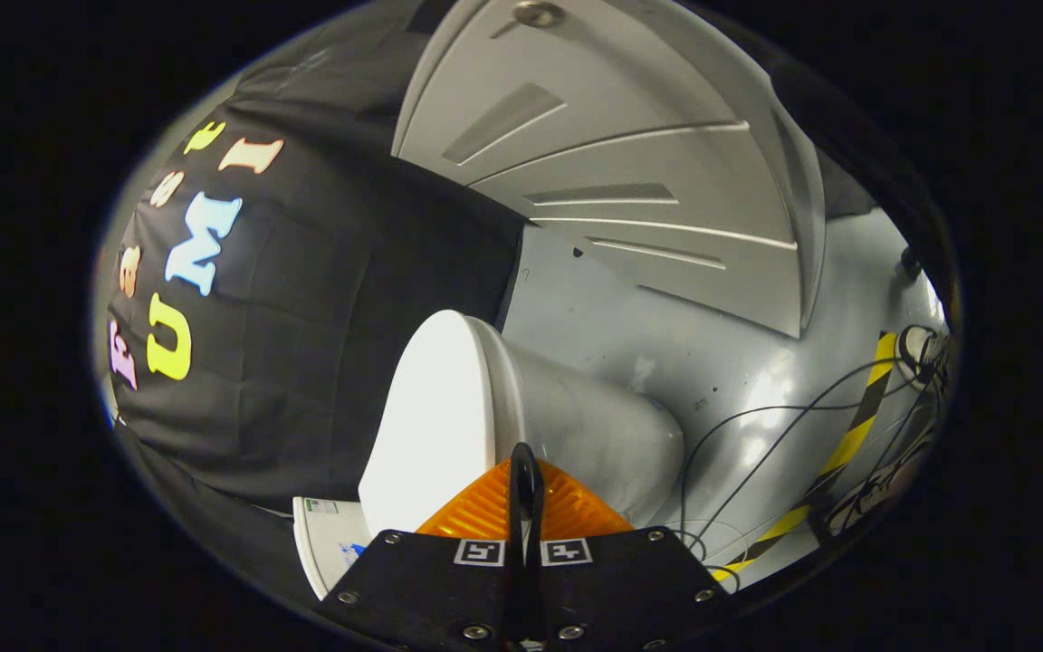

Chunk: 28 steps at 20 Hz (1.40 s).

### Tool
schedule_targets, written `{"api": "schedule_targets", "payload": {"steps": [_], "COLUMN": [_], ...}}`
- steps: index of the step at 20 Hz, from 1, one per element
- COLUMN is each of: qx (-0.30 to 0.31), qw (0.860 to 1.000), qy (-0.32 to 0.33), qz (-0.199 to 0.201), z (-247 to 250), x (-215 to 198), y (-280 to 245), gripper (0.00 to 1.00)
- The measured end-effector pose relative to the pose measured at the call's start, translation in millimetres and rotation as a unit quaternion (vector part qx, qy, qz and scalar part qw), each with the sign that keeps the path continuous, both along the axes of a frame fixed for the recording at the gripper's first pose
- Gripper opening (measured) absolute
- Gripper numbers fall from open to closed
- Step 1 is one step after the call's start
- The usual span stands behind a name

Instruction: Open the toilet lid.

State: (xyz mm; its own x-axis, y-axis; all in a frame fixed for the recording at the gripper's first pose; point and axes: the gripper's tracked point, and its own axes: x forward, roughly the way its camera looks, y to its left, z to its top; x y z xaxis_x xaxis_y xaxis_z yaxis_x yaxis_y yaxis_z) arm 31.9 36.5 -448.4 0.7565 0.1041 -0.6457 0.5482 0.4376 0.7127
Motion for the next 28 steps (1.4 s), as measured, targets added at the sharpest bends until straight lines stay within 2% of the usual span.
{"api": "schedule_targets", "payload": {"steps": [4,10,15,24,28], "qx": [-0.030,-0.093,-0.145,-0.291,-0.348], "qw": [1.000,0.994,0.985,0.942,0.916], "qy": [0.003,-0.015,-0.038,-0.069,-0.083], "qz": [0.007,0.049,0.090,0.154,0.180], "z": [24,71,119,202,239], "x": [2,8,11,16,16], "y": [1,5,17,55,82], "gripper": [0.00,0.00,0.00,0.00,0.00]}}
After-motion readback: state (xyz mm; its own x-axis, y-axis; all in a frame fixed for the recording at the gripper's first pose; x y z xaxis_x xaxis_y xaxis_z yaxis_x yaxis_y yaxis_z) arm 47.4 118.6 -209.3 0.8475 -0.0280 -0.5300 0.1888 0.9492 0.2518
